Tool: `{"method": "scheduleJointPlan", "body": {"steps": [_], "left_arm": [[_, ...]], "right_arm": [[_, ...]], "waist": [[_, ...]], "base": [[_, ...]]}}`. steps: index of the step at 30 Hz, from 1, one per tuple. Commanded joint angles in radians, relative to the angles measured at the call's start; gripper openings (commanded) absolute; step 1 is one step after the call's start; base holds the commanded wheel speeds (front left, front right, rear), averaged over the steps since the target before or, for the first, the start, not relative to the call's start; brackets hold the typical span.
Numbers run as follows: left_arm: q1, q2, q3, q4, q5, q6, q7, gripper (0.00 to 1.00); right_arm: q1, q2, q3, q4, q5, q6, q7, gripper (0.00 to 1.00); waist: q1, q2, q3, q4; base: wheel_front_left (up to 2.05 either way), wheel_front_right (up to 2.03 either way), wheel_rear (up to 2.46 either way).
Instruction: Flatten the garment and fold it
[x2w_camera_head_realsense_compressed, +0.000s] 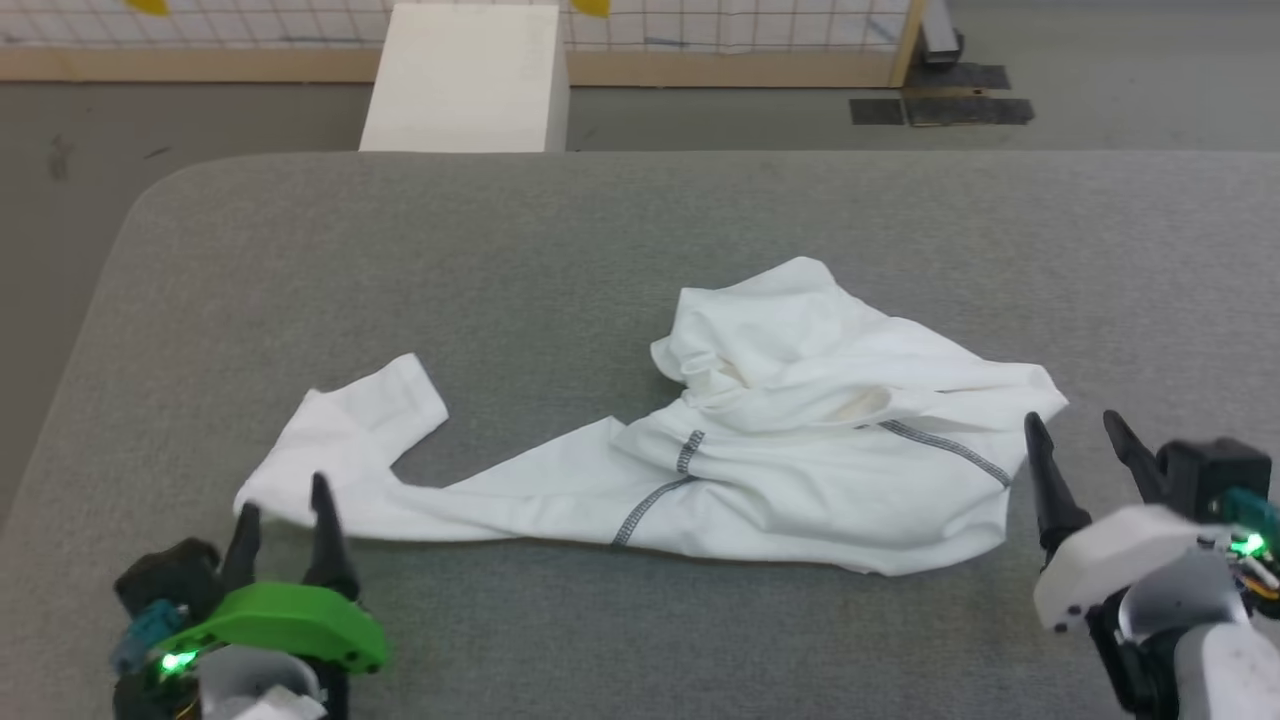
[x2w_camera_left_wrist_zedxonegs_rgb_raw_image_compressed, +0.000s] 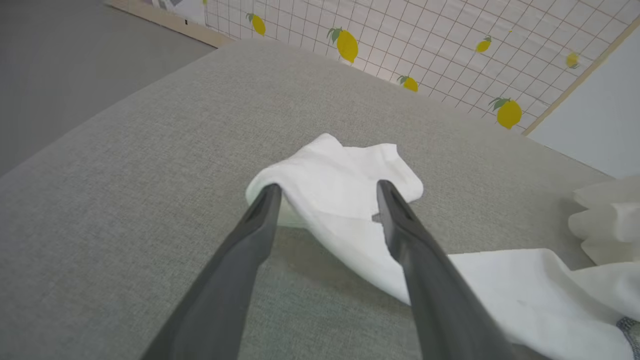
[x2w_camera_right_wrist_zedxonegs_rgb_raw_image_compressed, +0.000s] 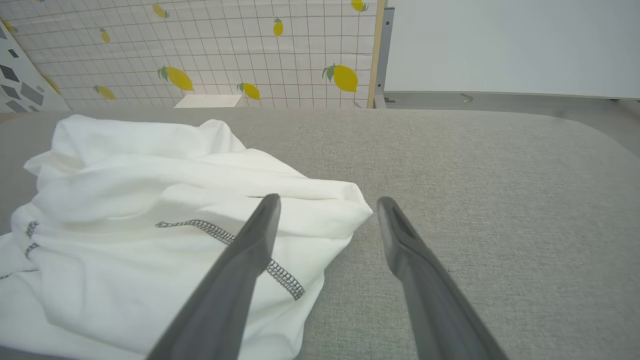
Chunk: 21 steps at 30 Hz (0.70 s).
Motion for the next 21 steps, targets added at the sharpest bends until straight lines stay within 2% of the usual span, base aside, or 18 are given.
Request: {"method": "scheduleJointPlan", "body": {"steps": [1, 5, 8, 16, 17, 18, 19, 21], "left_arm": [[-0.026, -0.011, -0.018, -0.007, 0.026, -0.021, -0.039, 1.0], [-0.066, -0.035, -0.056, -0.013, 0.088, -0.063, -0.1, 1.0], [-0.092, -0.062, -0.069, -0.019, 0.129, -0.095, -0.112, 1.0], [-0.117, -0.14, -0.037, -0.047, 0.226, -0.18, -0.114, 1.0], [-0.119, -0.147, -0.03, -0.041, 0.232, -0.191, -0.114, 1.0], [-0.12, -0.152, -0.024, -0.034, 0.236, -0.198, -0.114, 1.0], [-0.122, -0.158, -0.019, -0.026, 0.241, -0.206, -0.114, 1.0], [-0.121, -0.166, -0.007, -0.018, 0.251, -0.217, -0.114, 1.0]], "right_arm": [[-0.036, 0.001, -0.015, 0.014, -0.007, -0.002, 0.041, 1.0], [-0.099, 0.001, -0.085, 0.069, -0.002, -0.002, 0.157, 1.0], [-0.154, 0.001, -0.139, 0.11, -0.007, -0.002, 0.199, 1.0], [-0.276, 0.001, -0.223, 0.233, -0.029, -0.002, 0.338, 1.0], [-0.286, 0.001, -0.225, 0.247, -0.025, -0.002, 0.359, 0.45], [-0.29, 0.001, -0.226, 0.255, -0.018, -0.002, 0.374, 0.28], [-0.292, 0.001, -0.225, 0.259, -0.015, -0.002, 0.392, 0.0], [-0.287, 0.001, -0.226, 0.257, -0.006, -0.002, 0.417, 0.0]], "waist": [[-0.0001, 0.0, 0.021, 0.032], [-0.0001, 0.0, 0.045, 0.068], [-0.0001, 0.0, 0.064, 0.093], [-0.0001, 0.0, 0.112, 0.131], [-0.0001, 0.0, 0.115, 0.133], [-0.0001, 0.0, 0.116, 0.134], [-0.0001, 0.0, 0.116, 0.134], [-0.0001, 0.0, 0.111, 0.129]], "base": [[0.0, 0.0, 0.0], [0.0, 0.0, 0.0], [0.0, 0.0, 0.0], [0.0, 0.0, 0.0], [0.0, 0.0, 0.0], [0.0, 0.0, 0.0], [0.0, 0.0, 0.0], [0.0, 0.0, 0.0]]}}
